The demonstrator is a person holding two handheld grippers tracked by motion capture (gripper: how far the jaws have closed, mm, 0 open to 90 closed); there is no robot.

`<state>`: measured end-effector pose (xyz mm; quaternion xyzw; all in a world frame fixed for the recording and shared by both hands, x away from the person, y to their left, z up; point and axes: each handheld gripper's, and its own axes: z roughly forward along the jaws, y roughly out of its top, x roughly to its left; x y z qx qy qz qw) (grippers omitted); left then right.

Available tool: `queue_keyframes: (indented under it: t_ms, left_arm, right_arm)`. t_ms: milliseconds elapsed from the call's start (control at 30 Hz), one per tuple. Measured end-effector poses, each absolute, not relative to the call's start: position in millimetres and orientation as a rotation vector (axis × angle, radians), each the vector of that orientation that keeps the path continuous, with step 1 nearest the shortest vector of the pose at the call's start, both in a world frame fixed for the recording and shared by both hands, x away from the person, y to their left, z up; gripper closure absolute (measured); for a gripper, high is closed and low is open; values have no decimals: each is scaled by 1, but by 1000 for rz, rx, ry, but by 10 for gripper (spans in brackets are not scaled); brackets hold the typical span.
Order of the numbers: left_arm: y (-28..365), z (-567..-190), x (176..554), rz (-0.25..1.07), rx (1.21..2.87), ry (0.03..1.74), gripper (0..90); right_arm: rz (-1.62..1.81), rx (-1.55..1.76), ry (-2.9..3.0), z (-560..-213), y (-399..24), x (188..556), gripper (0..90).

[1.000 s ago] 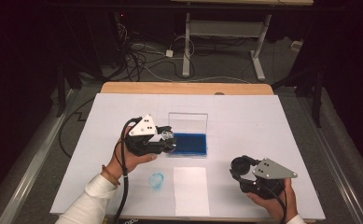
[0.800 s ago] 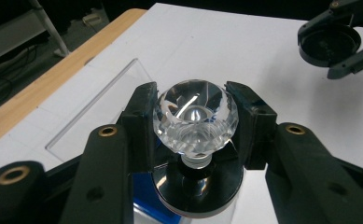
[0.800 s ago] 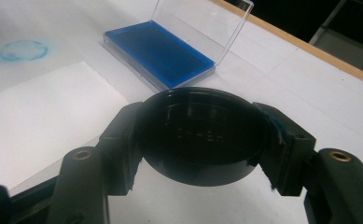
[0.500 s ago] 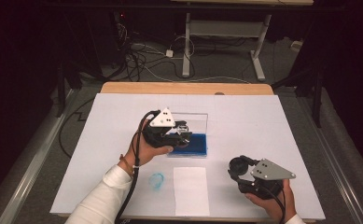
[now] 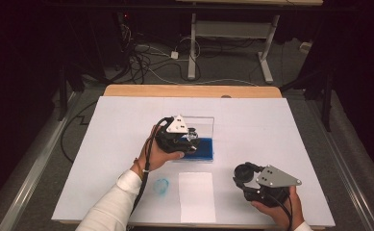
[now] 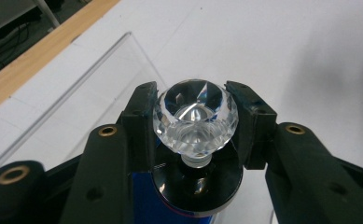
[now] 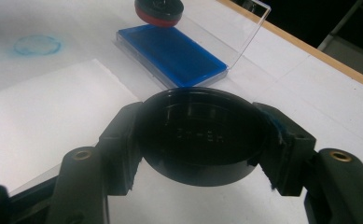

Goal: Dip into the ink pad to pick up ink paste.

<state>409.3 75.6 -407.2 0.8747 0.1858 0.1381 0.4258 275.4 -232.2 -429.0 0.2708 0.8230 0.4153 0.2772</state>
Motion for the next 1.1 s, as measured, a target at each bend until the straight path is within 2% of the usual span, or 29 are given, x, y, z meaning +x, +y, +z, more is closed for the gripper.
queue_keyframes:
  t_ms: [233, 1100]
  left_arm:
    - [83, -427, 415, 356, 2195, 504, 545]
    - [96, -448, 427, 323, 2137, 545, 545]
  right_arm:
    - [1101, 725, 2221, -431, -230, 275, 381]
    - [1094, 708, 2242, -432, -229, 275, 380]
